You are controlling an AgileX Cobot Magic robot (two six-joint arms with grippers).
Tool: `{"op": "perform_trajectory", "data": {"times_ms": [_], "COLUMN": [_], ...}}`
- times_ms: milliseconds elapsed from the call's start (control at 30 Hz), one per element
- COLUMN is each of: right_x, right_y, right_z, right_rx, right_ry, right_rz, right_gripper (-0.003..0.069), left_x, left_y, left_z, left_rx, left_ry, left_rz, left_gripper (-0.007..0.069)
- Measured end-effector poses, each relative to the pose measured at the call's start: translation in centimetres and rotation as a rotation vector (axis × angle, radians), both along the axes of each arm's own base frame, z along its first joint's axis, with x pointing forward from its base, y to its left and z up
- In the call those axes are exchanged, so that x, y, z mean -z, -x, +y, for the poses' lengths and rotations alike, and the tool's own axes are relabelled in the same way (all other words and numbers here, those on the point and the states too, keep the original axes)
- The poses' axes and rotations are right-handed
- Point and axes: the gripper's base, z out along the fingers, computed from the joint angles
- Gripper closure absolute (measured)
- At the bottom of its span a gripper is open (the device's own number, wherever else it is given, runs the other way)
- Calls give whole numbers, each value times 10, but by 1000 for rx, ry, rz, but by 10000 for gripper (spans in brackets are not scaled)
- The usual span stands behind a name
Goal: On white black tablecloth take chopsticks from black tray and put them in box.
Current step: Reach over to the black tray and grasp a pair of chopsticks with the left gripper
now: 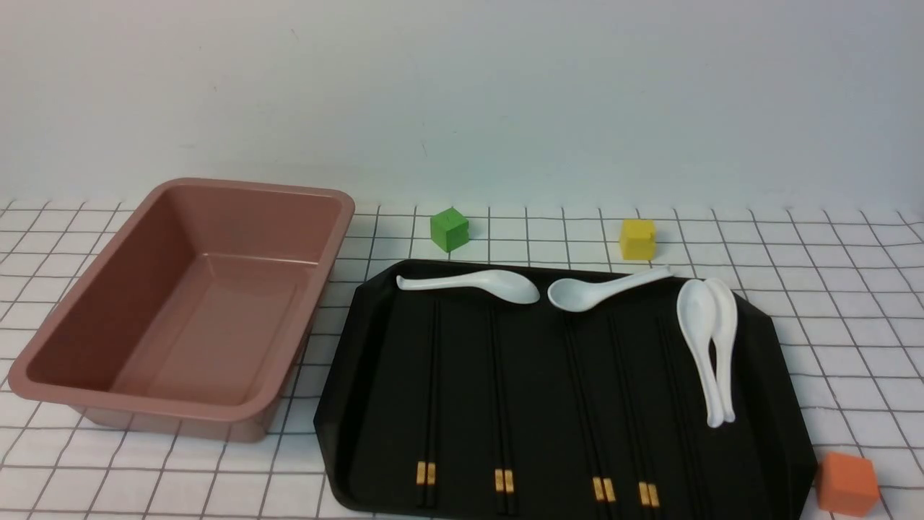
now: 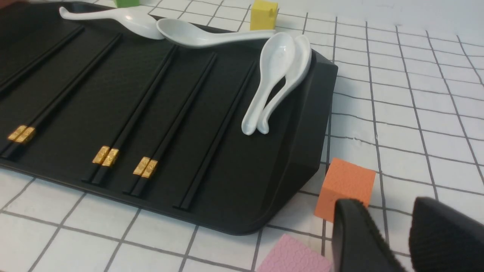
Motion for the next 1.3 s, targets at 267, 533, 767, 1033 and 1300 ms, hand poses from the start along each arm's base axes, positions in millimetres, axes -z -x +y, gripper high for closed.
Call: {"op": "perform_trajectory", "data": {"times_ms": [267,533,767,1033,1300], "right_x": [0,0,0,0,0], "right_y": [0,0,0,0,0], "right_z": [0,0,0,0,0], "right_rx": [0,0,0,0,0], "right_ry": [0,0,0,0,0], "right_rz": [0,0,0,0,0], "right_gripper": [419,419,419,419,419], "left_x": [0,0,-2,-17,-48], "left_y": [0,0,1,2,3], "left_z": [0,0,-10,-25,-20], "left_rx": [0,0,-51,-146,-52], "left_ry": [0,0,518,1576,1459], "left_rz": [0,0,52,202,18], "left_gripper": [386,386,386,386,392]}}
